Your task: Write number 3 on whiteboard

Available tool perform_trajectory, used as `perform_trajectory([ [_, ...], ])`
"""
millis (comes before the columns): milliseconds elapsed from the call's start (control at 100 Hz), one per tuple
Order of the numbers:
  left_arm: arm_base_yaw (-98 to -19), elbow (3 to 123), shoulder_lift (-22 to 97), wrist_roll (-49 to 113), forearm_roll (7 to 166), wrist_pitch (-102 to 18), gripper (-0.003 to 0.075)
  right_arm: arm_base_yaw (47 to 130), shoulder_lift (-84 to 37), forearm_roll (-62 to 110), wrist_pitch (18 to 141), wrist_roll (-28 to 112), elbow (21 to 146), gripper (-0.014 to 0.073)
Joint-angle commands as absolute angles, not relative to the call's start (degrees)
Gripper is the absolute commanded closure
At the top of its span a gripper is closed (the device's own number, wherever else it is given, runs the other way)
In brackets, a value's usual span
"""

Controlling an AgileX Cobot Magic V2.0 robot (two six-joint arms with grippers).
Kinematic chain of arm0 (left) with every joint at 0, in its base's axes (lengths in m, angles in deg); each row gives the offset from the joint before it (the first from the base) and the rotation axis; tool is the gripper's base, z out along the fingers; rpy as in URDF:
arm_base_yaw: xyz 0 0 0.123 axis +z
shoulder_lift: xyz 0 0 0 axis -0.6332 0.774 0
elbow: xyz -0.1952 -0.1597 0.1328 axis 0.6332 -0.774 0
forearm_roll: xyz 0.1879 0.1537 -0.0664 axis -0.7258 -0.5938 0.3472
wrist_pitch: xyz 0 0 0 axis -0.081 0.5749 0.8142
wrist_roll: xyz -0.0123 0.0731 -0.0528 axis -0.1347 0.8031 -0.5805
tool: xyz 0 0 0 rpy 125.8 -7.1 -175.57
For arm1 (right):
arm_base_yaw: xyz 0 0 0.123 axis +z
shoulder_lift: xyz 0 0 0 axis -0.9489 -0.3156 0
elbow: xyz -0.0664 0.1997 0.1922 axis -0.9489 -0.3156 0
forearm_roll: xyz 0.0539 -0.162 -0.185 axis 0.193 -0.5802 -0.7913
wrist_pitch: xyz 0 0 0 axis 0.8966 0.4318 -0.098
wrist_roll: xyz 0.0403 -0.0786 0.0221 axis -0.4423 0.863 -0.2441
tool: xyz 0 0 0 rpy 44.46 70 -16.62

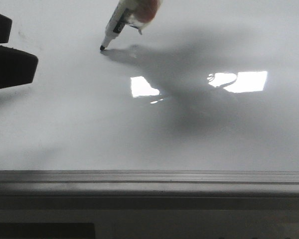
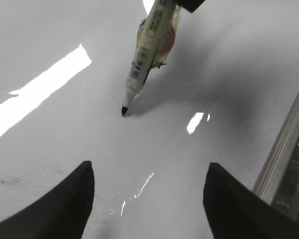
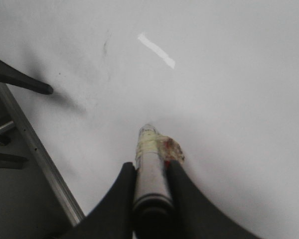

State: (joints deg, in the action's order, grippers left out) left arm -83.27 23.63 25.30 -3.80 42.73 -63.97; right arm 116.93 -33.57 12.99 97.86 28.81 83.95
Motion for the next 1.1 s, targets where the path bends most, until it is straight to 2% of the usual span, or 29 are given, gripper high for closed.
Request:
perform_trajectory([
  [0,-83.09,25.00,24.78,-4.07,43.67,-67.66,0.0280,115.98,-33.76,11.64,94.96,29.28,86.75,0.0658],
  [300,-83.09,25.00,24.78,-4.07,43.67,-67.66,0.0280,109.73,-30.66,10.20,99.99,29.19,88.47,0.0657],
  [450,-83.09,25.00,24.78,-4.07,43.67,-67.77,0.0280,110.21,-30.29,12.06,106.58,28.81,87.64,0.0658],
  [700,-83.09,25.00,24.78,-4.07,43.67,-67.77,0.0280,113.57,-33.34,13.57,103.64,28.70,84.69,0.0657],
  [890,-83.09,25.00,24.78,-4.07,43.67,-67.77,0.0280,112.77,-31.08,7.89,110.33,24.59,84.69,0.0658],
  [1090,-83.09,25.00,24.78,-4.07,43.67,-67.77,0.0280,115.19,-31.84,13.56,107.92,24.59,81.17,0.0658],
])
